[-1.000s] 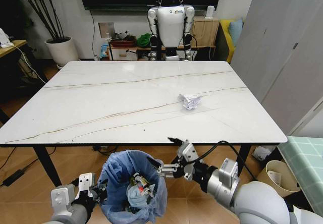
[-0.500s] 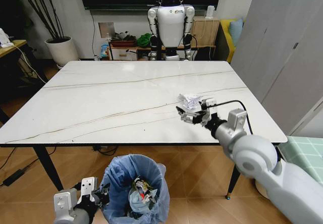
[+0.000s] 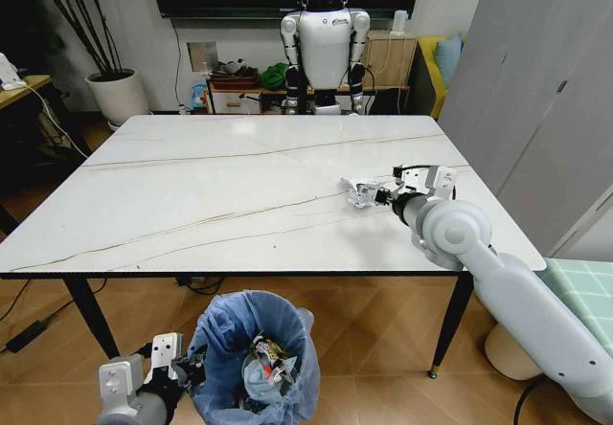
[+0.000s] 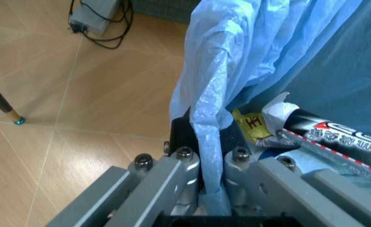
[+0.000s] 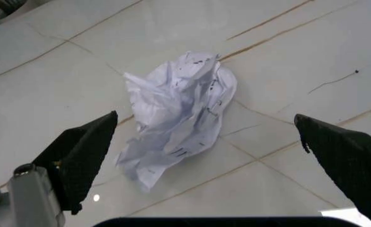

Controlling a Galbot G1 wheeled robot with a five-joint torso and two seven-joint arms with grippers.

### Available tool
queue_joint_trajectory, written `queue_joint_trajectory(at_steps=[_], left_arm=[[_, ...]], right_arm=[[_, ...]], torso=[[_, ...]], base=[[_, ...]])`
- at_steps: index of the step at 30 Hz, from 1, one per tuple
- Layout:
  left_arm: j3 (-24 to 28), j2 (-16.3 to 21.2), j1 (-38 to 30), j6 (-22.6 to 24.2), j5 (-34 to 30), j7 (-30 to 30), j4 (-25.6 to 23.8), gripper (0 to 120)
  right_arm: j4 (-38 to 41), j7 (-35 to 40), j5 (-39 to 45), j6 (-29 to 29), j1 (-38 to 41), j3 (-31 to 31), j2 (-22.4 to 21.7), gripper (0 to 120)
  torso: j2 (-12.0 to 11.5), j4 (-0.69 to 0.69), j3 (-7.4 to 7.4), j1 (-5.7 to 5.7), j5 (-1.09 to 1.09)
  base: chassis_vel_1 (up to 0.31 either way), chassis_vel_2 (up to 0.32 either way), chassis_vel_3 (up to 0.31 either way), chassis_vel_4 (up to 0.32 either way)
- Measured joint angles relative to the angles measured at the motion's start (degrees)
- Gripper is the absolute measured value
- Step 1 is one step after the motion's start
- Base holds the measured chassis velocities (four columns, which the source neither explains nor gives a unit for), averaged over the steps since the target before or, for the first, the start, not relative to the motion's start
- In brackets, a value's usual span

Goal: Pick up the trash bin and place the trash from the table into it.

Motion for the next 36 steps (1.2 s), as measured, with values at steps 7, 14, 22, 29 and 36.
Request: queue_joint_trajectory(at_steps=[7, 14, 22, 29, 36], left_arm=[[-0.1, 0.4, -0.3, 0.0, -0.5, 0.0, 0.0, 0], [-0.3, 0.9, -0.7, 0.0, -1.1, 0.0, 0.0, 0], [-0.4, 1.2, -1.2, 0.0, -1.4, 0.0, 0.0, 0], [-0.4, 1.2, -1.7, 0.0, -1.5, 0.0, 0.0, 0], [-0.2, 1.1, -2.2, 0.0, -1.5, 0.1, 0.0, 0]], right_arm=[[-3.1, -0.4, -0.5, 0.5, 1.2, -0.1, 0.4, 100], [-5.4, -1.6, -2.6, 0.5, 1.4, -0.8, 1.3, 94], [-7.6, -3.2, -5.1, 0.5, 1.0, -1.1, 1.6, 62], [-7.8, -4.0, -6.2, 0.7, 0.9, -1.6, 1.8, 39], [-7.7, -6.0, -8.4, 1.4, 1.0, -1.8, 1.9, 15]], torso=[[0.0, -0.01, -0.01, 0.00, 0.00], [0.0, 0.00, -0.01, 0.00, 0.01], [0.0, 0.00, -0.01, 0.00, 0.00], [0.0, -0.01, -0.01, 0.00, 0.00], [0.0, -0.01, -0.01, 0.00, 0.00]], base=[[0.000, 0.000, 0.000, 0.000], [0.000, 0.000, 0.000, 0.000], [0.000, 0.000, 0.000, 0.000], [0.000, 0.000, 0.000, 0.000], [0.000, 0.000, 0.000, 0.000]])
